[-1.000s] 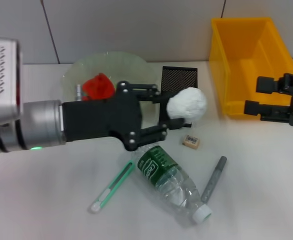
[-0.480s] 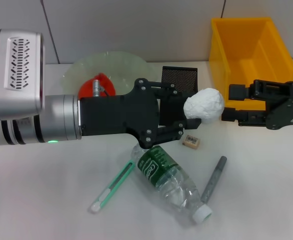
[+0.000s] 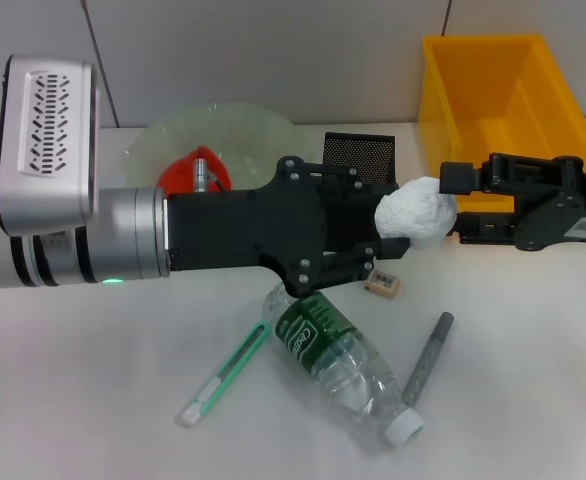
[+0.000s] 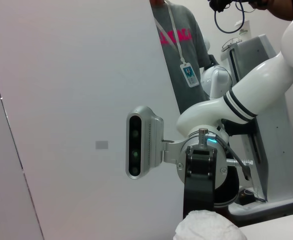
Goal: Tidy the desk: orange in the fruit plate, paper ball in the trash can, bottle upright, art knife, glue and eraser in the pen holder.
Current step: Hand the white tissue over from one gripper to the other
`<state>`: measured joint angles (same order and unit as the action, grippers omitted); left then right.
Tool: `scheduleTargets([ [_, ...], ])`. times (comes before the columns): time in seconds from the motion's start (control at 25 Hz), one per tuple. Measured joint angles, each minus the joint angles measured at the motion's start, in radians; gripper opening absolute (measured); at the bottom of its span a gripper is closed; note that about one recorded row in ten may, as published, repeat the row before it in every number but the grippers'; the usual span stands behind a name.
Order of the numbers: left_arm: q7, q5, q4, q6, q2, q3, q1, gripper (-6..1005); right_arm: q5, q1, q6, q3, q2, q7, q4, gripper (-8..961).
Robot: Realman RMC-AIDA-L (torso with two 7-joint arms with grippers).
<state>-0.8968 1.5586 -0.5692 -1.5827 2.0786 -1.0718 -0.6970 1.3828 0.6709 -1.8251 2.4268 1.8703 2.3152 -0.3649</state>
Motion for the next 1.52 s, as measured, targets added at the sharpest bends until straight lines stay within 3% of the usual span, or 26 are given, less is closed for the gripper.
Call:
scheduleTargets([
  [1.32,0.001,-0.031,0.023,-0.002,0.0,-0.021,-0.008,426,-0.001,-0.001,-0.017,-0.011,0.015,-0.022,0.0,642],
  [1.52,0.0,-0.04,0.023,-0.003,0.0,-0.025,-0.005,425,0.004,-0.005,-0.019,-0.011,0.015,-0.023,0.0,569],
])
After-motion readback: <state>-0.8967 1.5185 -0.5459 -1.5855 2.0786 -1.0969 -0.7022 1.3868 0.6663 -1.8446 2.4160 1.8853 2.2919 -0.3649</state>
